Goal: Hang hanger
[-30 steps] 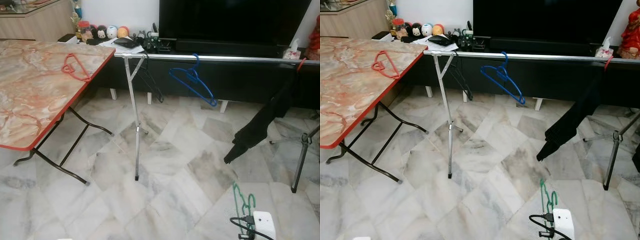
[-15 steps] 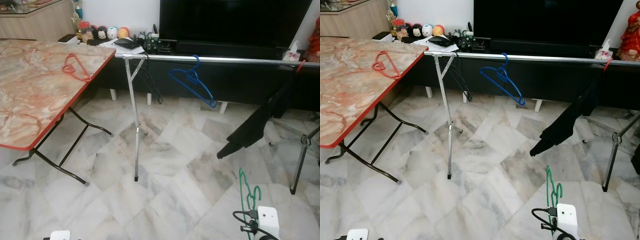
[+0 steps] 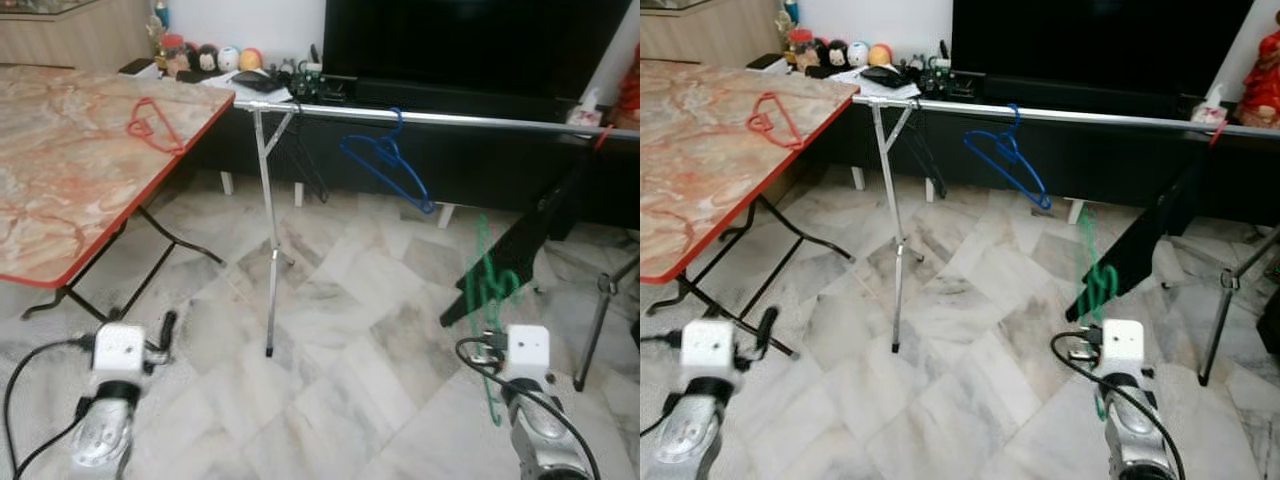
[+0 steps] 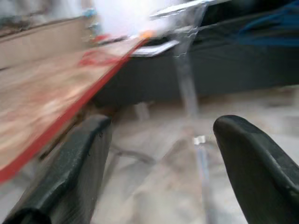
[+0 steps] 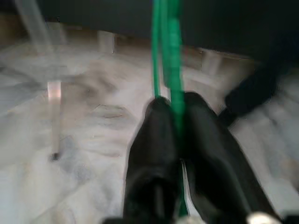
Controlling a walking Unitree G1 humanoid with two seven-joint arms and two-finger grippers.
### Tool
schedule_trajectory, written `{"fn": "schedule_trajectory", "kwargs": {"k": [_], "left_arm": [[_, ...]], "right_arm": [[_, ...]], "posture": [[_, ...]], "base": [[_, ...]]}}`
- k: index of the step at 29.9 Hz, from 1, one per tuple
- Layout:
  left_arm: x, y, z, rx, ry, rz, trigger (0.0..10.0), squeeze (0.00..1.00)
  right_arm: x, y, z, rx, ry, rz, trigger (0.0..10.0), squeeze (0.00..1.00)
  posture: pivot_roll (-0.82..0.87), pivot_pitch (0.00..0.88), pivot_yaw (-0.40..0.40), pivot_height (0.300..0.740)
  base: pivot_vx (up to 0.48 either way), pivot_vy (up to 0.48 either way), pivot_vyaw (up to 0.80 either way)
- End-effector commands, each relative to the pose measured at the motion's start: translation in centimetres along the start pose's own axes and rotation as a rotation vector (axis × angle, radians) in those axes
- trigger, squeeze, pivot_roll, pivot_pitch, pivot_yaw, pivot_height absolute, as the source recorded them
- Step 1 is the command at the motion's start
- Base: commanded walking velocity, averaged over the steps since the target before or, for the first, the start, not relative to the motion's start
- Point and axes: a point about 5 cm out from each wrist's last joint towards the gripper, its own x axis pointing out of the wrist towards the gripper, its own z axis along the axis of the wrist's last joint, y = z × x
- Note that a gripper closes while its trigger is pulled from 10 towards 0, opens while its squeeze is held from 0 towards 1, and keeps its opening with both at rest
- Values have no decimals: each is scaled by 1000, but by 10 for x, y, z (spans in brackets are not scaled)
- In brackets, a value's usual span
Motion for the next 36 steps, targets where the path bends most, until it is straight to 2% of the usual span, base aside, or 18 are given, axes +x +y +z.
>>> {"fn": "schedule_trajectory", "kwargs": {"k": [1,3,4,5,8,10,11,12,14,17,18,19,21,26,30,36], "left_arm": [[-1,-12,4,-18,27,-126,10000,0],[-3,-17,7,-2,53,-228,10000,0],[-3,-17,7,-2,53,-228,10000,0],[-5,-24,11,47,79,-396,10000,0],[-7,-32,17,79,115,-584,10000,0],[-6,-39,24,70,136,-696,10000,0],[-5,-45,29,64,158,-798,10000,0],[-5,-45,29,64,158,-798,10000,0],[-1,-54,37,52,164,-912,10000,0],[4,-64,45,36,156,-1010,10000,0],[6,-72,51,9,155,-1086,10000,0],[6,-72,51,9,155,-1086,10000,0],[11,-82,58,0,149,-1160,10000,0],[17,-93,65,-14,139,-1236,10000,0],[23,-104,68,6,146,-1312,10000,0],[22,-114,70,13,155,-1376,10000,0]], "right_arm": [[0,-2,7,-54,-2,107,10000,0],[0,-2,9,-128,28,215,10000,0],[0,-2,9,-128,28,215,10000,0],[-1,-1,13,-269,89,413,10000,0],[-4,-3,19,-425,168,608,10000,0],[-2,-9,29,-505,203,677,10000,0],[-1,-10,37,-564,235,756,10000,0],[-1,-10,37,-564,235,756,10000,0],[-2,-8,44,-622,273,866,10000,0],[-2,-4,50,-651,283,913,10000,0],[-1,-2,53,-670,274,920,10000,0],[-1,-2,53,-670,274,920,10000,0],[-3,3,54,-663,277,954,10000,0],[-11,6,51,-680,296,1004,10000,0],[-16,8,55,-681,283,1008,10000,0],[-16,11,62,-684,265,1002,10000,0]], "posture": [[15,0,-44,716],[15,0,-41,716],[15,0,-41,716],[15,0,-40,716],[14,0,-40,716],[17,0,-38,716],[16,0,-37,716],[16,0,-37,716],[15,0,-37,716],[16,0,-30,716],[14,0,-26,716],[14,0,-26,716],[11,0,-14,716],[-5,0,3,716],[-11,0,17,716],[-13,0,30,716]], "base": [[0,0,0],[0,0,0],[0,0,0],[0,0,0],[0,0,0],[0,0,0],[0,0,0],[0,0,0],[0,0,0],[0,0,0],[0,0,0],[0,0,0],[0,0,0],[0,0,0],[0,0,0],[0,0,0]]}}
